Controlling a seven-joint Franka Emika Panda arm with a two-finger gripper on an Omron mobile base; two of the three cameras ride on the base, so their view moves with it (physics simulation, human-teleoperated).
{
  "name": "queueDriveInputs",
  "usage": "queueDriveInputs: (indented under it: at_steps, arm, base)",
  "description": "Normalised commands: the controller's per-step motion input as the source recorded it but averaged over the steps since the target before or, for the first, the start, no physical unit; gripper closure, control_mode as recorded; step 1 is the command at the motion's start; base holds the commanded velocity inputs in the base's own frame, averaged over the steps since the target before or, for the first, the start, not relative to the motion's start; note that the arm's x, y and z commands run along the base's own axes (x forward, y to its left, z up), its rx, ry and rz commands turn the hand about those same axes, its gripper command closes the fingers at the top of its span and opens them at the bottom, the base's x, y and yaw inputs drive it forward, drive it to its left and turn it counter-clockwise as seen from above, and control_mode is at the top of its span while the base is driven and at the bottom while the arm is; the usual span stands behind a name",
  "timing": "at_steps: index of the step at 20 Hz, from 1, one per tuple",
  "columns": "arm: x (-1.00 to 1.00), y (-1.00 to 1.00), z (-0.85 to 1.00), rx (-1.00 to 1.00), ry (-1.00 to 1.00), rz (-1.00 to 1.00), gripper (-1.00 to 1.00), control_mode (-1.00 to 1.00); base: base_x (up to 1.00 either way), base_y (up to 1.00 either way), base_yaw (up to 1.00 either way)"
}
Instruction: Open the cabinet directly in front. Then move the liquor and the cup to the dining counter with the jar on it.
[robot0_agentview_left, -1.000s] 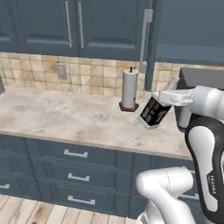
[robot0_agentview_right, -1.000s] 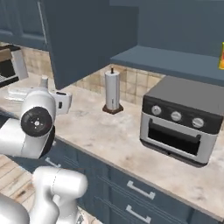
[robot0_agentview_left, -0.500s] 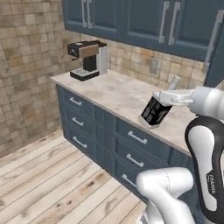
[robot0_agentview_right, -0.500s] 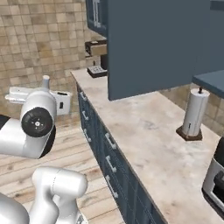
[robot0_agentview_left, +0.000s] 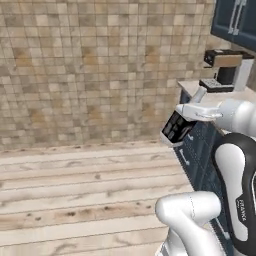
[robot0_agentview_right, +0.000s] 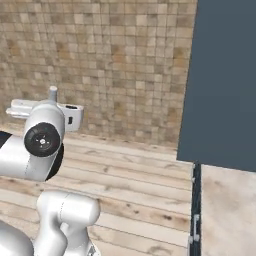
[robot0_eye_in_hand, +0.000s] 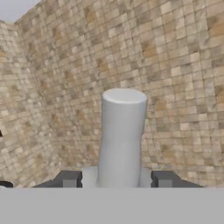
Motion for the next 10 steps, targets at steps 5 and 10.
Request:
queueDriveInputs:
  at_steps: [5,10]
  arm:
    - [0.0,0.0,0.0,0.0,0.0,0.0,1.0,1.0]
    - [0.0,0.0,0.0,0.0,0.0,0.0,1.0,1.0]
  base:
    - [0.0,0.03,1.0]
    - [0.0,0.01,0.99]
